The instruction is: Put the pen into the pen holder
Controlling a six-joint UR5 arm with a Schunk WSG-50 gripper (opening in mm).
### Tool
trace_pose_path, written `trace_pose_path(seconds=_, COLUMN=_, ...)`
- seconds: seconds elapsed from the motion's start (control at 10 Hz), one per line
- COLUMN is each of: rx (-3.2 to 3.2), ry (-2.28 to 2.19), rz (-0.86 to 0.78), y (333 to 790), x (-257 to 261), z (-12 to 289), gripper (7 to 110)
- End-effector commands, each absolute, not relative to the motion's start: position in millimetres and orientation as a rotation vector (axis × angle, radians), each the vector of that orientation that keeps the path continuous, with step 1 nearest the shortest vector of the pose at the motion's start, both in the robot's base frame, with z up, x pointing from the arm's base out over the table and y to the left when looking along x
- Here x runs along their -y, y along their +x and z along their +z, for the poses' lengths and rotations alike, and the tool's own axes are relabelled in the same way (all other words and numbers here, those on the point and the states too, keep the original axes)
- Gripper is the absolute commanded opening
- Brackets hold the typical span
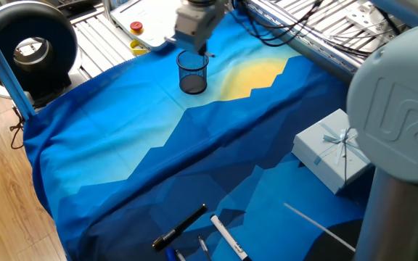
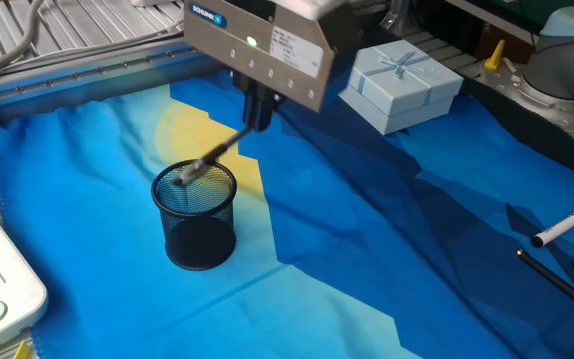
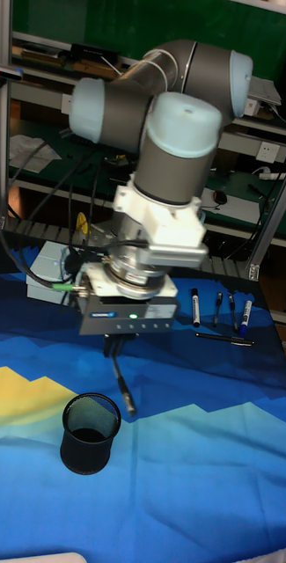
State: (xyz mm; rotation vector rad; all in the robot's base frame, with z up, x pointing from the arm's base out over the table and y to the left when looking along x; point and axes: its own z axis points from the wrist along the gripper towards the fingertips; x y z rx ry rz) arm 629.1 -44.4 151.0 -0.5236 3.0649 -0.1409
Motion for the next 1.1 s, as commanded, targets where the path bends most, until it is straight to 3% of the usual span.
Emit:
trace_pose_path(seconds=0.0, rx=-3.091, ry=-0.469, rz=-0.126, y=610, x=77, z=152, gripper=7)
trace_pose_path(seconds=0.6, rx=-3.178, ry=-0.370, rz=-0.077, y=571, x=88, z=135, gripper=7)
trace_pose_path(seconds=1.0, rx=-3.291, ry=-0.326, rz=-0.156, y=548, x=90, z=121, gripper=7)
